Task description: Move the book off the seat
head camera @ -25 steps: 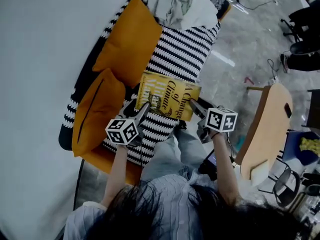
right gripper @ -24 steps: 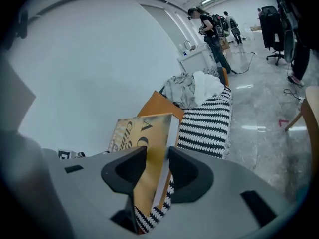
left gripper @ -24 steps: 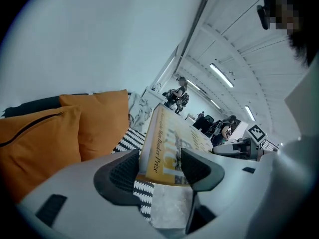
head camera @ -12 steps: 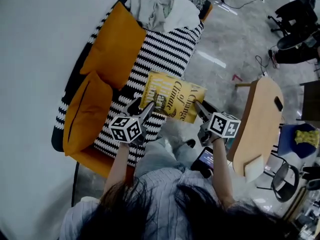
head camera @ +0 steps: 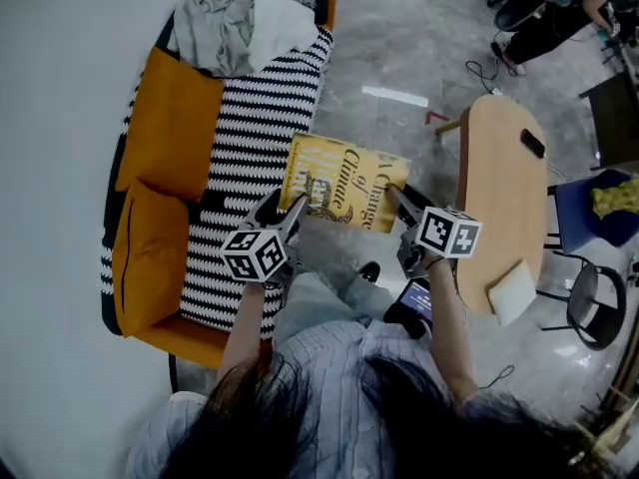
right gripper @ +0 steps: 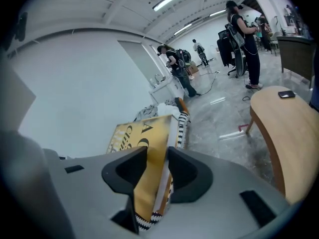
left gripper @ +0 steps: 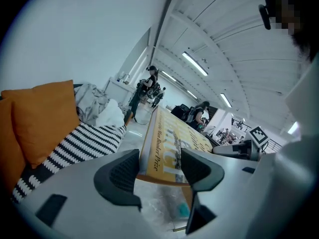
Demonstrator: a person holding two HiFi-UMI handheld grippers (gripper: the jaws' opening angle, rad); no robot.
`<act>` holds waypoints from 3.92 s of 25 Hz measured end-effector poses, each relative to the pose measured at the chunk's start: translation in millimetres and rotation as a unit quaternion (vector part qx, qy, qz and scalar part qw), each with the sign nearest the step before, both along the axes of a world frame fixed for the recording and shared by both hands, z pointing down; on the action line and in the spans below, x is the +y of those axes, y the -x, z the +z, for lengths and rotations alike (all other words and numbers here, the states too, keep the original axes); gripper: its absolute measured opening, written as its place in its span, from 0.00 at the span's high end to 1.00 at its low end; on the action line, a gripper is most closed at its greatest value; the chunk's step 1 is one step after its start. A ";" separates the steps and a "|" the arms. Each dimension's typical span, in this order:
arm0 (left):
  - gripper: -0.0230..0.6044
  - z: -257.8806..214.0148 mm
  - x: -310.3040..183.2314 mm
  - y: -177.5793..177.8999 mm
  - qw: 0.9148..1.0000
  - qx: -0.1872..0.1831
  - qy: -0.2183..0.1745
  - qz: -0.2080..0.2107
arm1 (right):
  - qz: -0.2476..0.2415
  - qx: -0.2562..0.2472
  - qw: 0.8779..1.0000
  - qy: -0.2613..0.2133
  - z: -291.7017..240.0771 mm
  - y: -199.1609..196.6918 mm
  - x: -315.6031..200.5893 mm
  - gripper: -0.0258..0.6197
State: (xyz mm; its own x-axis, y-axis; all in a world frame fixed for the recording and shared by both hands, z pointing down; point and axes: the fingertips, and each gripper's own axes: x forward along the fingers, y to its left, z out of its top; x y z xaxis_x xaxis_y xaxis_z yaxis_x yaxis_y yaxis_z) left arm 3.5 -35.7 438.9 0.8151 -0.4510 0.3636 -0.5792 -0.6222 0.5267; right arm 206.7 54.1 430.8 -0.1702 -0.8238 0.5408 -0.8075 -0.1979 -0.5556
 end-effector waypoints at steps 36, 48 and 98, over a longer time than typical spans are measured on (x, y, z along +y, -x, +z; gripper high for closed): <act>0.53 -14.7 248.0 -403.1 0.920 -0.041 -0.020 0.389 | 0.385 -0.007 0.922 -0.035 -2.7 -289.1 360.2 0.74; 0.53 35.1 269.9 -479.9 0.893 -0.081 0.012 0.443 | 0.434 -0.044 0.900 0.013 49.7 -340.3 391.3 0.74; 0.58 344.2 261.3 -631.1 0.797 -0.269 0.021 0.540 | 0.418 -0.153 0.870 0.212 357.1 -477.7 384.1 0.79</act>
